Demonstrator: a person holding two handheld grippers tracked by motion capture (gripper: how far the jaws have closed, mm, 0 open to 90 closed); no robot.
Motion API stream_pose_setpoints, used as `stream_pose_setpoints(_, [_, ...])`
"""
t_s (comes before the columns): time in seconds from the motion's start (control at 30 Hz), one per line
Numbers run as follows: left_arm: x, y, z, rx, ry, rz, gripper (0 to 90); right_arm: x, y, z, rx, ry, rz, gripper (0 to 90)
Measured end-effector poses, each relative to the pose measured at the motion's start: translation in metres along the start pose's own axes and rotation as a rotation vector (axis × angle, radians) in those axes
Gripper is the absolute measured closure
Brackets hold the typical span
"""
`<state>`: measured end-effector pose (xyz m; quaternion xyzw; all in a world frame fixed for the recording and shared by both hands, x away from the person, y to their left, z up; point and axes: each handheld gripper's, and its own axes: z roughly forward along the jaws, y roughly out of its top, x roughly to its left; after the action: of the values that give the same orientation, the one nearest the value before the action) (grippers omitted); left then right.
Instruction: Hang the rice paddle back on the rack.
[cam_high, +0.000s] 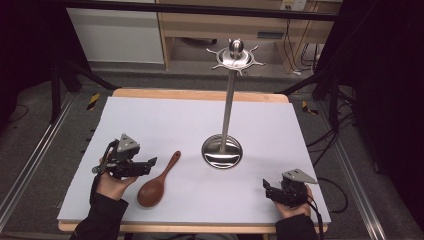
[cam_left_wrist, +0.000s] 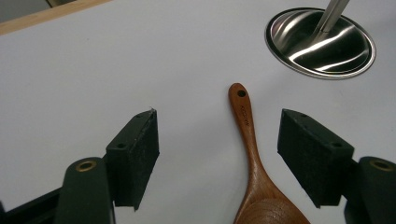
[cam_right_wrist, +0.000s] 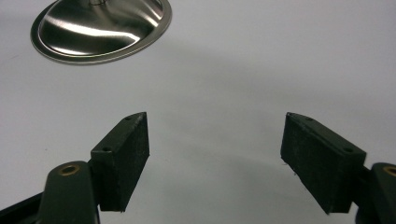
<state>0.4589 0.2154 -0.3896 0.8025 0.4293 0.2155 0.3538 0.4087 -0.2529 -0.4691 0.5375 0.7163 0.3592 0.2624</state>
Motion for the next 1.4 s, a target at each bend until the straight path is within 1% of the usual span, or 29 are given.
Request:
stream_pose_setpoints(0.03, [-0.001, 0.002, 0.003, 0.023, -0.002, 0.014, 28.9, 0.0, 0.0, 0.0, -0.001, 0.001, 0.0, 24.3])
stream_pose_setpoints(0.07, [-0.001, 0.002, 0.003, 0.023, -0.002, 0.014, 28.9, 0.0, 0.0, 0.0, -0.001, -0.001, -0.001, 24.3])
stream_pose_setpoints(0.1, [-0.003, 0.003, 0.006, 0.027, -0.006, 0.014, 29.0, 0.0, 0.0, 0.0, -0.003, 0.001, -0.003, 24.5])
stream_pose_setpoints(0.17, [-0.005, 0.004, 0.01, 0.045, -0.011, 0.017, 29.1, 0.0, 0.001, 0.0, -0.002, 0.002, -0.002, 24.7])
stream_pose_setpoints(0.27, [-0.006, 0.004, 0.015, 0.081, -0.017, 0.034, 29.5, 0.0, 0.001, 0.0, -0.008, -0.001, -0.007, 24.8])
stream_pose_setpoints(0.3, [-0.006, 0.004, 0.015, 0.081, -0.017, 0.034, 29.6, 0.0, 0.001, 0.0, -0.008, 0.001, -0.004, 24.9])
stream_pose_setpoints(0.33, [-0.007, 0.004, 0.019, 0.096, -0.022, 0.037, 29.8, 0.0, 0.001, 0.0, -0.007, 0.001, -0.001, 25.2])
stream_pose_setpoints(0.43, [-0.008, 0.004, 0.022, 0.108, -0.027, 0.035, 30.6, 0.0, 0.002, 0.0, -0.003, 0.002, -0.002, 26.0])
stream_pose_setpoints(0.47, [-0.009, 0.004, 0.025, 0.126, -0.033, 0.04, 30.9, 0.0, 0.001, 0.0, -0.001, 0.004, -0.005, 26.9])
stream_pose_setpoints(0.53, [-0.009, 0.004, 0.026, 0.131, -0.034, 0.044, 31.5, 0.0, 0.001, 0.001, 0.0, 0.006, -0.005, 27.5])
stream_pose_setpoints(0.63, [-0.011, 0.003, 0.031, 0.151, -0.041, 0.047, 33.3, 0.001, 0.001, 0.001, 0.003, 0.008, -0.007, 27.7])
stream_pose_setpoints(0.73, [-0.012, 0.003, 0.034, 0.164, -0.062, 0.045, 35.9, 0.001, 0.002, 0.001, 0.003, 0.009, -0.01, 28.3])
stream_pose_setpoints(0.77, [-0.012, 0.003, 0.034, 0.164, -0.062, 0.045, 36.4, 0.001, 0.002, 0.001, 0.003, 0.01, -0.01, 28.6])
stream_pose_setpoints(0.8, [-0.013, 0.003, 0.036, 0.174, -0.06, 0.053, 37.1, 0.001, 0.002, 0.001, 0.003, 0.011, -0.01, 28.8])
stream_pose_setpoints(1.0, [-0.015, 0.003, 0.041, 0.197, -0.072, 0.054, 40.7, 0.001, 0.002, 0.001, 0.004, 0.012, -0.011, 29.9])
stream_pose_setpoints(1.03, [-0.016, 0.003, 0.043, 0.212, -0.078, 0.059, 41.4, 0.001, 0.002, 0.001, 0.006, 0.016, -0.009, 30.1])
stream_pose_setpoints(1.1, [-0.017, 0.003, 0.045, 0.214, -0.078, 0.056, 42.1, 0.001, 0.002, 0.001, 0.007, 0.015, -0.009, 30.1])
stream_pose_setpoints(1.13, [-0.016, 0.003, 0.047, 0.234, -0.088, 0.056, 43.0, 0.001, 0.002, 0.001, 0.008, 0.013, -0.009, 30.1])
stream_pose_setpoints(1.17, [-0.017, 0.002, 0.048, 0.234, -0.088, 0.049, 43.6, 0.001, 0.002, 0.001, 0.008, 0.013, -0.009, 30.1])
stream_pose_setpoints(1.3, [-0.017, 0.002, 0.052, 0.26, -0.097, 0.048, 45.7, 0.001, 0.002, 0.001, 0.008, 0.015, -0.008, 30.5])
stream_pose_setpoints(1.37, [-0.018, 0.002, 0.053, 0.265, -0.097, 0.044, 46.2, 0.001, 0.001, 0.001, 0.009, 0.016, -0.007, 30.6])
stream_pose_setpoints(1.4, [-0.018, 0.002, 0.055, 0.279, -0.099, 0.046, 47.3, 0.001, 0.001, 0.001, 0.009, 0.017, -0.008, 30.6])
